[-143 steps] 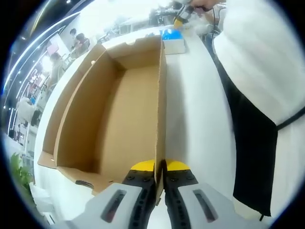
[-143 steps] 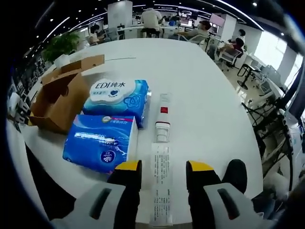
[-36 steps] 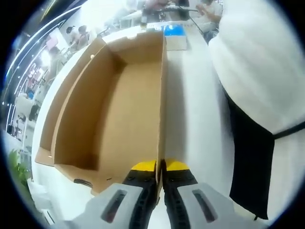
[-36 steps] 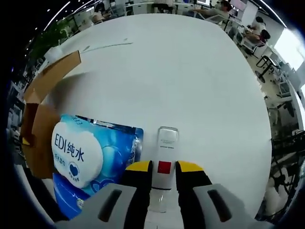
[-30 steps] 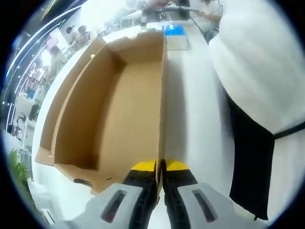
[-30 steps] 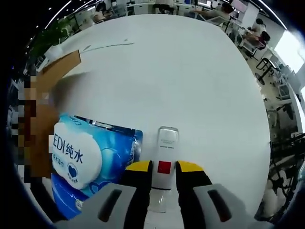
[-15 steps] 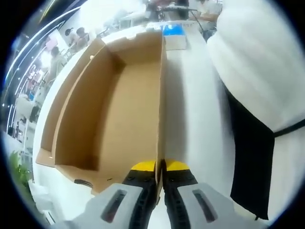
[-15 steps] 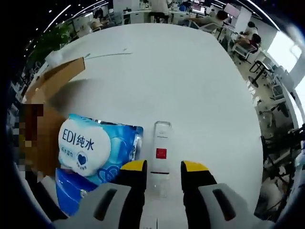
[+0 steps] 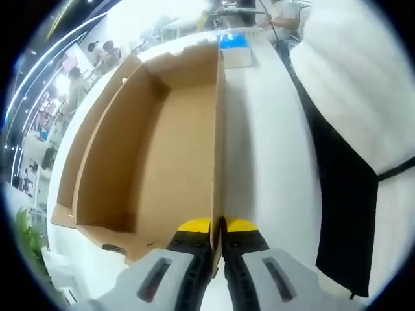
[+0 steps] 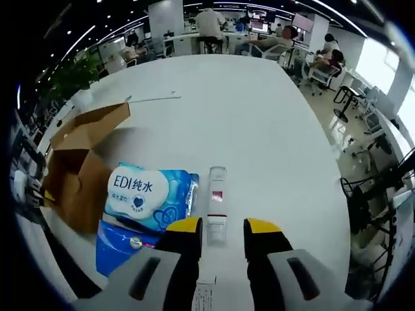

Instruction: Operate the shoe box by opening the lid, removing the specified soft item, and placing it in the target area until the item is outside and the box remains undamaged.

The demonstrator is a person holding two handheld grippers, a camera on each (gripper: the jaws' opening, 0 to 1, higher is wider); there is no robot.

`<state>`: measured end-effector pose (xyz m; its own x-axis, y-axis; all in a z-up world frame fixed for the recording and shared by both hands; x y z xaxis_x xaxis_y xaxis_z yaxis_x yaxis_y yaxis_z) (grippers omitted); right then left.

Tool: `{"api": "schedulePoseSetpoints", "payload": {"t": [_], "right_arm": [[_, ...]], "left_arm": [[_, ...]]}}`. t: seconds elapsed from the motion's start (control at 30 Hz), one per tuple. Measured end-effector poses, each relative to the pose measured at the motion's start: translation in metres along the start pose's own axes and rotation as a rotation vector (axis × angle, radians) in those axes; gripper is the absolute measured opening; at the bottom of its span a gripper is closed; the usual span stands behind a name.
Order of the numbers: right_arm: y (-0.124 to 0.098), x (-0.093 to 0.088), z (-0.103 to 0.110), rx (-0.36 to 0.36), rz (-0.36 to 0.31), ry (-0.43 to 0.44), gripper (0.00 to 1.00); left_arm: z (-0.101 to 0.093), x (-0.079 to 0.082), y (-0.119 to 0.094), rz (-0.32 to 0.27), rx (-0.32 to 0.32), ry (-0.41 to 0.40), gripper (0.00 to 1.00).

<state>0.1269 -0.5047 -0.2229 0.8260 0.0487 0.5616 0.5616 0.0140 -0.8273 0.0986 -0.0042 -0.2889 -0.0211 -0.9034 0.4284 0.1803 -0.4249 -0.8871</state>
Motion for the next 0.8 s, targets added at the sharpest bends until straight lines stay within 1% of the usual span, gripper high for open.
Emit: {"api": "schedulePoseSetpoints", "payload": {"t": [0.07,0.1,0.33,0.43,0.47,0.5,0.63,0.73,0.8], "right_arm": [[-0.002,-0.003,0.001,0.000,0.006,0.007,0.25],[-0.004,-0.005,0.002,0.002,0.013,0.015,0.24],[-0.013,-0.016,0.006,0.004,0.017,0.012,0.27],[-0.020,-0.026,0.009,0.009,0.013,0.041,0.28],[-0.025,-0.033,0.009,-0.015,-0.010,0.099,0.28],[-0.028,-0.035,0.010,-0.017,-0.023,0.113,0.28],[-0.033,-0.047,0.014,-0.015,-0.017,0.103,0.28],[-0.038,-0.049,0.013,-0.014,-0.037,0.104,0.28],[-0.040,-0.051,0.013,-0.016,-0.027,0.109,0.29]], "left_arm": [[0.000,0.000,0.000,0.000,0.001,-0.002,0.04],[0.000,0.000,0.000,-0.005,0.005,-0.020,0.04],[0.001,-0.001,0.000,-0.001,-0.009,-0.014,0.04],[0.001,-0.001,0.000,-0.003,-0.006,-0.011,0.04],[0.001,-0.001,0.000,-0.003,-0.006,-0.010,0.04],[0.001,-0.001,0.000,-0.003,-0.005,-0.011,0.04],[0.001,-0.001,0.001,-0.004,-0.006,-0.008,0.04],[0.002,-0.001,0.001,-0.006,-0.010,-0.004,0.04],[0.002,-0.001,0.001,-0.007,-0.009,-0.004,0.04]]}}
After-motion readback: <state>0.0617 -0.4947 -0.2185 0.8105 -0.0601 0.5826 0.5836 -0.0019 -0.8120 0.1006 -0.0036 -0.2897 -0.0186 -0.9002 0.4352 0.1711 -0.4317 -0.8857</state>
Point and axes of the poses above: the point that each gripper's makers call its tool centre point, and the gripper's own axes: y roughly forward along the fingers, z roughly to its left, x roughly out of its top, the point moved 6 cm from there along -y, roughly backward along the fingers, and after that the axes turned 1 degree about -z, right-handed, at the moved point
